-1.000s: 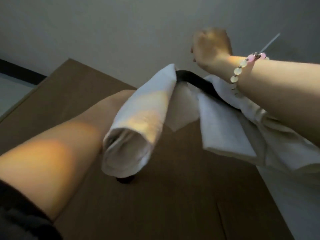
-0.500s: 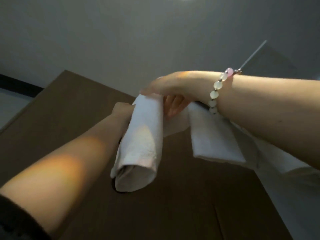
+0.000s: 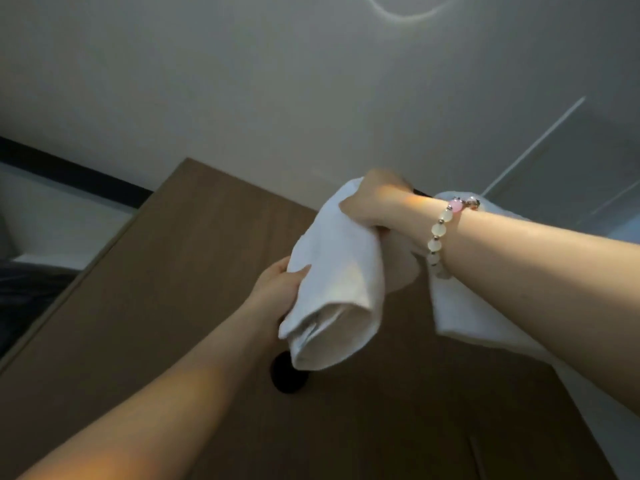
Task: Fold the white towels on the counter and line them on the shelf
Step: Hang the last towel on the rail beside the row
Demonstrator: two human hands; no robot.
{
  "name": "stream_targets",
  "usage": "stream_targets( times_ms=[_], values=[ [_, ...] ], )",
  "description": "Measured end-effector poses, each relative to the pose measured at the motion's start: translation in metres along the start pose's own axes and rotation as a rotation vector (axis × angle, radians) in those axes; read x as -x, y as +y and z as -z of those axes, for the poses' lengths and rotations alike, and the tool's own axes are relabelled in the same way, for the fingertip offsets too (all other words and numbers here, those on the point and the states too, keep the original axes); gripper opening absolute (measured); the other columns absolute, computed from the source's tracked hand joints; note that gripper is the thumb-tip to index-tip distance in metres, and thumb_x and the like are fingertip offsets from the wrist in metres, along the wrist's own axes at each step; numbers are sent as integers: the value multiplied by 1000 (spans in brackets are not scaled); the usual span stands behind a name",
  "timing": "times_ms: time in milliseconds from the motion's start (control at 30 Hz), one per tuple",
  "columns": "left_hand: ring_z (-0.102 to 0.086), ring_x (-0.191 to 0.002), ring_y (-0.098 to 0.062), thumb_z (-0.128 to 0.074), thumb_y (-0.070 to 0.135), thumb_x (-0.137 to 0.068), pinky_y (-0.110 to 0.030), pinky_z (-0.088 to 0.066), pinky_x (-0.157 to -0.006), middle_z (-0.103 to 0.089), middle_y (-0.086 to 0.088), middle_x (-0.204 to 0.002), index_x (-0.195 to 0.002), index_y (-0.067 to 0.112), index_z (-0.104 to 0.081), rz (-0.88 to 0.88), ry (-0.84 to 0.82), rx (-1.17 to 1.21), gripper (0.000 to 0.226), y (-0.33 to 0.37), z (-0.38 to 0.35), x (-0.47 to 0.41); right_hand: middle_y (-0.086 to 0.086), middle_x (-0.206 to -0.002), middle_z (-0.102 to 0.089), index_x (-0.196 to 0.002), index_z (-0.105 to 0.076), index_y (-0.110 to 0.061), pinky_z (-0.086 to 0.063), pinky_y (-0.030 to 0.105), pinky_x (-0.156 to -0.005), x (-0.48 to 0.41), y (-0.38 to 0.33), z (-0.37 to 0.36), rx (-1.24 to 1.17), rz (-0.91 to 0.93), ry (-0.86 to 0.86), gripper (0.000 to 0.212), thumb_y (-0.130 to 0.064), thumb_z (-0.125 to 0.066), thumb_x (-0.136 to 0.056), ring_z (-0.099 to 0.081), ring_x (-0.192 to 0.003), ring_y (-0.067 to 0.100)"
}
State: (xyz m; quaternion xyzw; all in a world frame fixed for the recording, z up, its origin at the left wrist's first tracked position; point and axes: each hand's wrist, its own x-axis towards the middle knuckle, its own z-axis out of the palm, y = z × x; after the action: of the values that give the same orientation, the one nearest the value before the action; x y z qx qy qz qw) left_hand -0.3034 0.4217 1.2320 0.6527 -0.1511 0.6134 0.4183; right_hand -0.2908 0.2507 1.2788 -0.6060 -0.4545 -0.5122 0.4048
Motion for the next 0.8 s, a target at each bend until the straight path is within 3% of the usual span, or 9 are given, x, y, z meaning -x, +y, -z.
stream_targets(
  times_ms=[33,133,200,300,433,500,567,633,800],
  values=[
    [-63,-98,-24,-57,10,-92,-27,-52,-67,-63,-9,-117,-124,12,-55,-7,26,1,31,-1,1,-4,13,-112,-61,-106,-57,-9,-51,35,-84,3,2,-2,-74,-22,-31,22,-21,-58,-87,-59,-108,31],
    [-60,-106,-24,-62,22,-91,-35,-52,-77,-61,-7,-122,-129,16,-51,-73,60,-13,40,-2,0,-17,2,-83,-59,-87,-55,-14,-53,25,-58,19,12,-11,-399,-171,-121,23,-31,-68,-79,-64,-87,17],
    [-58,-108,-22,-61,22,-91,-38,-50,-86,-59,-4,-122,-129,14,-49,-129,82,-35,41,2,-6,-23,1,-77,-57,-81,-54,-17,-51,23,-53,23,20,-20,-490,-229,-139,18,-30,-67,-82,-62,-84,12],
    [-55,-110,-19,-59,18,-90,-36,-48,-92,-55,-1,-121,-129,12,-45,-205,145,-61,41,12,-15,-23,7,-96,-61,-100,-56,-15,-54,37,-80,23,28,-25,-438,-216,-11,24,-32,-63,-85,-63,-94,27],
    [-48,-107,-13,-55,15,-91,-28,-41,-91,-48,4,-118,-134,16,-40,-267,214,-88,45,17,-27,-20,-1,-73,-56,-73,-55,-15,-40,29,-59,23,36,-19,-428,-184,225,24,-35,-53,-87,-54,-75,23],
    [-45,-105,-11,-54,14,-92,-27,-38,-90,-46,5,-116,-134,17,-40,-265,229,-74,44,18,-30,-18,6,-93,-62,-85,-62,-13,-42,32,-69,24,39,-15,-407,-224,299,28,-35,-44,-89,-54,-86,27],
    [-45,-106,-12,-54,14,-92,-27,-37,-90,-45,6,-113,-133,17,-41,-264,232,-79,43,18,-29,-17,14,-123,-53,-118,-59,-11,-42,39,-91,23,46,-14,-360,-292,275,46,-42,-38,-90,-50,-109,33],
    [-45,-106,-12,-55,14,-92,-28,-38,-91,-46,6,-115,-133,17,-42,-255,229,-110,43,17,-26,-16,14,-129,-48,-127,-52,-12,-39,42,-98,23,52,-13,-386,-332,234,55,-50,-37,-91,-47,-116,33],
    [-44,-105,-11,-56,14,-91,-28,-38,-93,-49,2,-123,-133,15,-42,-242,248,-150,44,13,-20,-14,-1,-78,-59,-74,-56,-23,-45,38,-87,25,55,0,-645,-250,111,37,-52,-44,-92,-57,-90,22]
  ],
)
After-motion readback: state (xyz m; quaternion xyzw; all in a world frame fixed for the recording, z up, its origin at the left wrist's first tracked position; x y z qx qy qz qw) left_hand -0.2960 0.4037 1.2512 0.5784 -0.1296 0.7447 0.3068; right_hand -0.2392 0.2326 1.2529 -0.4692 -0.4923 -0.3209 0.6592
